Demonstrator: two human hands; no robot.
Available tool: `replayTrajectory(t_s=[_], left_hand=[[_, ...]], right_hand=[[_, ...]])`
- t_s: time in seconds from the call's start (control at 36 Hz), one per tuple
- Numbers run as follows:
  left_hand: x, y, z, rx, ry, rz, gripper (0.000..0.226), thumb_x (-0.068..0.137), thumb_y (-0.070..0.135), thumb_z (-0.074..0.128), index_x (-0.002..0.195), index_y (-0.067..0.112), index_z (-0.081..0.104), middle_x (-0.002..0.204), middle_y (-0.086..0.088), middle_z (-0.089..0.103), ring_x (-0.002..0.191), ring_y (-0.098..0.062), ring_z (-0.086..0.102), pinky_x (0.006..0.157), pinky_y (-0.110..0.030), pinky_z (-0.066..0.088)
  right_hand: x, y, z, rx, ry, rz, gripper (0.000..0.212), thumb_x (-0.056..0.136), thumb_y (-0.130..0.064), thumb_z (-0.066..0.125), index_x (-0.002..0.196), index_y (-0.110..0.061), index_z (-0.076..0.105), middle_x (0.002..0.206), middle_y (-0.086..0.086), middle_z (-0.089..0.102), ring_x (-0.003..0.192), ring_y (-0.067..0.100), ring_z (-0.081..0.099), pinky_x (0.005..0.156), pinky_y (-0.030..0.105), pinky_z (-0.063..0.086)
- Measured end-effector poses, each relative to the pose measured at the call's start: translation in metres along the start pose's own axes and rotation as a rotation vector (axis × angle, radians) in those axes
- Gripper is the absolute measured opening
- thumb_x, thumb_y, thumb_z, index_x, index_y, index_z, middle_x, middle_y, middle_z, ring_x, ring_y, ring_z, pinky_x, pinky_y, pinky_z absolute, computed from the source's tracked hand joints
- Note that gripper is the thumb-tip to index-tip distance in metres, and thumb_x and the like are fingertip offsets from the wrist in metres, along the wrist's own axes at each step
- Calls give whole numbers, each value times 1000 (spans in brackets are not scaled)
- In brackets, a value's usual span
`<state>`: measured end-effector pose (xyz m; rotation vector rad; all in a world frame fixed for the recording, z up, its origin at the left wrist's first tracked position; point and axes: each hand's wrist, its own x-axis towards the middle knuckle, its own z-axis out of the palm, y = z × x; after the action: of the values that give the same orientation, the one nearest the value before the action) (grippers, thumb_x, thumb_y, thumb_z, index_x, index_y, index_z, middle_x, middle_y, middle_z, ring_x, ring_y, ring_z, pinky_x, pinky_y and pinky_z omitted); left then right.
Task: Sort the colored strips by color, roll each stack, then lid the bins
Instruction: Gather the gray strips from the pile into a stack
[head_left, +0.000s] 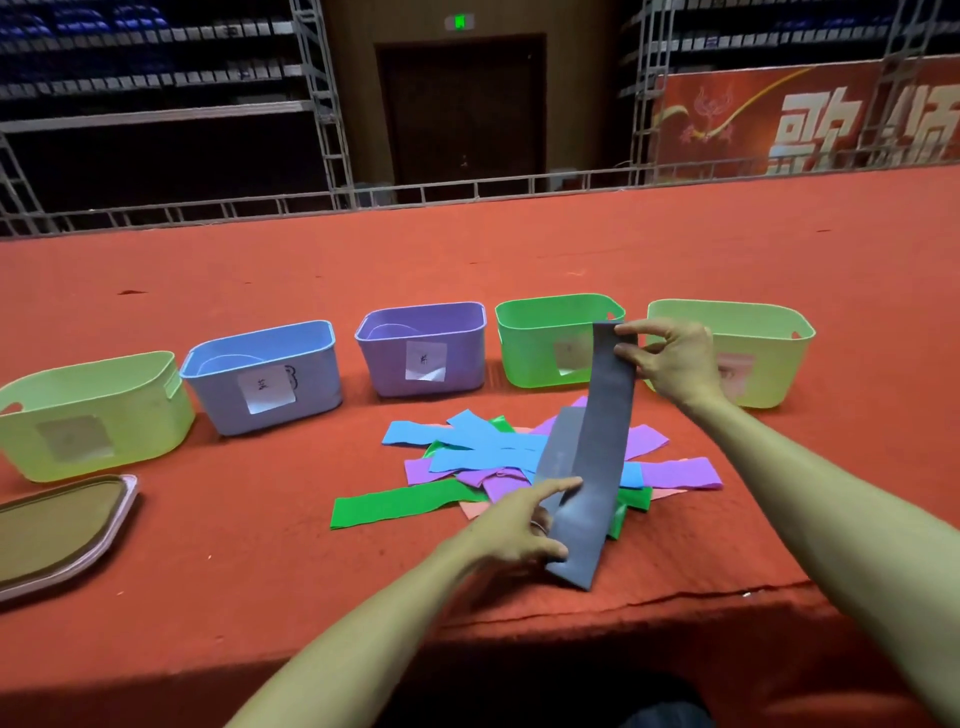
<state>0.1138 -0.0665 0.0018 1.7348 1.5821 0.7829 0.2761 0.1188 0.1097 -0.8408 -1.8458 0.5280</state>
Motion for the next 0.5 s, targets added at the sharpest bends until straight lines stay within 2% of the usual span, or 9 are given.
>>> replayTrajectory(t_s=[0.08, 0.19, 0.25, 0.39, 0.44, 0.5], left_hand=[[1, -6, 3, 141, -7, -15, 82, 79, 11, 72, 146, 31, 31, 65, 3, 45, 61, -9, 46, 63, -19, 41], [2, -6, 2, 332, -14, -7, 81, 81, 25, 72, 147, 34, 27, 87, -3, 53, 81, -17, 49, 75, -24, 39], [4, -3, -1, 390, -21, 6, 76, 82, 29, 71, 146, 32, 31, 86, -3, 53, 83, -17, 47, 74, -25, 38], [13, -1, -11, 403, 31, -6, 53, 83, 34, 69, 132, 25, 49, 70, -2, 59, 69, -16, 52, 69, -27, 42], [20, -2, -16, 343, 88, 4, 44, 84, 31, 69, 125, 21, 55, 62, -2, 59, 56, -8, 50, 62, -22, 40], [27, -2, -21, 293, 123, 1, 38, 85, 27, 69, 121, 18, 58, 70, -8, 68, 49, 3, 49, 55, -9, 36]], right_hand=[[-12, 4, 4, -18, 20, -10, 26, 73, -7, 79, 96, -17, 76, 86, 2, 73, 66, 28, 69, 63, 47, 58], [-16, 8, 5, -7, 50, -15, 24, 72, -6, 79, 93, -16, 76, 75, -3, 68, 51, 12, 56, 60, 42, 57], [-16, 10, 5, 17, 58, -17, 23, 72, -6, 79, 92, -17, 76, 72, -4, 66, 49, 8, 53, 60, 41, 56], [-16, 18, 7, 44, 61, -16, 23, 73, -5, 79, 92, -19, 76, 79, -2, 71, 49, 3, 54, 60, 42, 57], [-17, 22, 9, 56, 51, -8, 23, 73, -5, 78, 91, -19, 76, 81, 1, 72, 52, 12, 56, 60, 43, 56], [-17, 27, 11, 71, 48, -3, 24, 74, -4, 77, 91, -20, 76, 81, 1, 72, 53, 17, 55, 59, 43, 56]])
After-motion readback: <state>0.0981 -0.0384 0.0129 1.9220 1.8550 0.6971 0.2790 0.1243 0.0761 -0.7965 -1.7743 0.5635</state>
